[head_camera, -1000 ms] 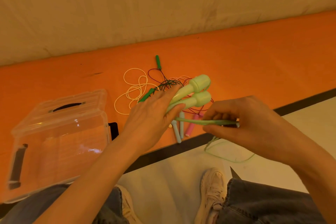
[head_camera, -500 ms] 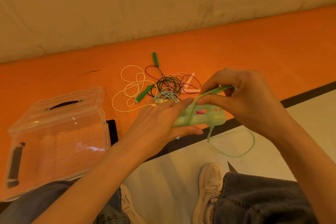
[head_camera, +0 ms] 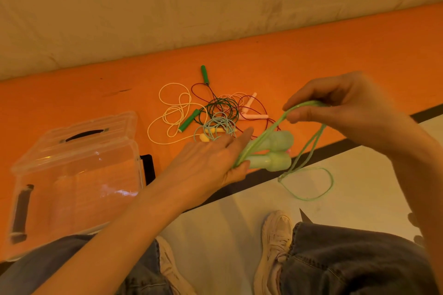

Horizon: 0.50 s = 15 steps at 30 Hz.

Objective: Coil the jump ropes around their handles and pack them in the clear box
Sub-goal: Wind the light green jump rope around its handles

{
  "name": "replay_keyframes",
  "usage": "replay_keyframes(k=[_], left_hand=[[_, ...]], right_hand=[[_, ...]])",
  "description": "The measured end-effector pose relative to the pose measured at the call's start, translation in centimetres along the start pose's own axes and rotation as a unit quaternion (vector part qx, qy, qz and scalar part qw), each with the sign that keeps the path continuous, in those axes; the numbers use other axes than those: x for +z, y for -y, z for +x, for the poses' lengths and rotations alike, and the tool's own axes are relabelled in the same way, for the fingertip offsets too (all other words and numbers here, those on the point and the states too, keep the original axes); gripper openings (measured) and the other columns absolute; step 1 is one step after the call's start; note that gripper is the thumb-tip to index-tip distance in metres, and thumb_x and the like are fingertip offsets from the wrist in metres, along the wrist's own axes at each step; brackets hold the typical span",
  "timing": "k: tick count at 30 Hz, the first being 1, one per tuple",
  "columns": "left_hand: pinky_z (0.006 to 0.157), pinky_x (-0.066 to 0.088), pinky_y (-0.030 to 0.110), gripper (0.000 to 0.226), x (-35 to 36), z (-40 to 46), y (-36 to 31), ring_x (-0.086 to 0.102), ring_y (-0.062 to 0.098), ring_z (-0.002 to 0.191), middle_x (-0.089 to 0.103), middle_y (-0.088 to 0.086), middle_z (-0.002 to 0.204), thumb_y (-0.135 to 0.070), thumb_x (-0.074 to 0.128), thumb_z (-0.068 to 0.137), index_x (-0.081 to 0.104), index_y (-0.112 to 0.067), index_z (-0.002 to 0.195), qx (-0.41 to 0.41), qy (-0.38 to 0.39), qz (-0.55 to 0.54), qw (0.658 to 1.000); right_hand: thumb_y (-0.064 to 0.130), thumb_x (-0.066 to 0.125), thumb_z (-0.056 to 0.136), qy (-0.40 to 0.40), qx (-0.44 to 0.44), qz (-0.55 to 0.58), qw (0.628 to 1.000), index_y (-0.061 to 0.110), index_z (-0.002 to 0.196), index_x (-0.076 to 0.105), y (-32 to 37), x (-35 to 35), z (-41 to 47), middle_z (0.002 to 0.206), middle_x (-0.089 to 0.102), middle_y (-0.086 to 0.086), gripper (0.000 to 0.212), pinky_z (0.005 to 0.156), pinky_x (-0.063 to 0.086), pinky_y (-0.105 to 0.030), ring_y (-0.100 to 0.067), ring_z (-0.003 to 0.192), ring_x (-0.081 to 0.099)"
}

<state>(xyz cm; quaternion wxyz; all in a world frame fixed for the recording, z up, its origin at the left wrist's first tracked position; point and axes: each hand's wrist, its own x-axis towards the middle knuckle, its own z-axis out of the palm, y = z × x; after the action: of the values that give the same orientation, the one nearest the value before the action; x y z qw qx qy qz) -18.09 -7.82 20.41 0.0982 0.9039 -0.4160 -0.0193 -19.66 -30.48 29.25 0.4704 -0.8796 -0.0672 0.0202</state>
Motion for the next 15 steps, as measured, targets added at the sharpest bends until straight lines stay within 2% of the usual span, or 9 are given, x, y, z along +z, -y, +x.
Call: replay_keyframes(k=[3,5,8,10,12,15], left_hand=[[0.05,0.033,0.028,0.08,-0.1,0.1,-0.7,0.062,0.02,0.078,0.062,0.0,0.11,-0.057,0.009,0.086,0.019,-0.013,0.153,0.031,-0.019,0.008,0.999],[0.04,0.03,0.024,0.077,-0.1,0.0,-1.1,0.06,0.017,0.059,0.068,0.002,0.091,-0.052,0.026,0.089,0.034,0.001,0.145,0.035,-0.041,0.008,0.998],[0.036,0.028,0.02,0.081,-0.3,-0.1,-1.5,0.056,0.014,0.047,0.066,-0.001,0.073,-0.05,0.035,0.086,0.035,0.008,0.142,0.028,-0.091,-0.007,0.995],[0.038,0.031,0.02,0.084,-0.6,-0.2,-2.1,0.059,0.015,0.052,0.066,-0.001,0.078,-0.051,0.035,0.085,0.023,0.003,0.148,0.032,-0.096,-0.033,0.994],[0.041,0.045,0.028,0.081,-0.4,-0.2,-2.4,0.063,0.021,0.064,0.065,0.002,0.095,-0.053,0.031,0.087,0.006,-0.013,0.151,0.051,-0.082,-0.066,0.993],[0.044,0.051,0.039,0.063,0.0,-0.6,-2.7,0.065,0.027,0.077,0.06,0.004,0.106,-0.056,0.03,0.088,0.024,-0.024,0.142,0.085,-0.053,-0.071,0.992]], right_hand=[[0.015,0.076,0.071,-0.018,0.001,0.005,1.0,0.014,0.083,0.074,-0.3,1.0,0.7,0.077,0.074,0.001,0.011,0.064,0.048,-0.009,0.0,0.069,0.065],[0.01,0.076,0.073,-0.026,0.003,0.005,1.0,0.013,0.083,0.074,-0.6,1.5,1.2,0.078,0.074,0.001,0.01,0.063,0.048,-0.009,-0.001,0.068,0.065],[0.008,0.076,0.074,-0.033,0.012,0.006,0.999,0.015,0.082,0.073,-1.2,1.9,1.8,0.076,0.072,0.004,0.011,0.062,0.046,-0.008,0.001,0.066,0.065],[0.006,0.076,0.075,-0.032,0.019,0.016,0.999,0.015,0.081,0.073,-1.6,2.1,2.1,0.072,0.071,0.009,0.012,0.062,0.045,-0.007,0.002,0.064,0.064],[0.005,0.076,0.074,-0.02,0.026,0.031,0.999,0.015,0.08,0.072,-1.9,2.4,2.3,0.066,0.071,0.011,0.012,0.062,0.045,-0.007,0.003,0.063,0.063],[0.005,0.077,0.072,0.007,0.031,0.037,0.999,0.015,0.08,0.073,-2.1,2.9,2.3,0.063,0.07,0.011,0.012,0.06,0.043,-0.006,0.006,0.061,0.061]])
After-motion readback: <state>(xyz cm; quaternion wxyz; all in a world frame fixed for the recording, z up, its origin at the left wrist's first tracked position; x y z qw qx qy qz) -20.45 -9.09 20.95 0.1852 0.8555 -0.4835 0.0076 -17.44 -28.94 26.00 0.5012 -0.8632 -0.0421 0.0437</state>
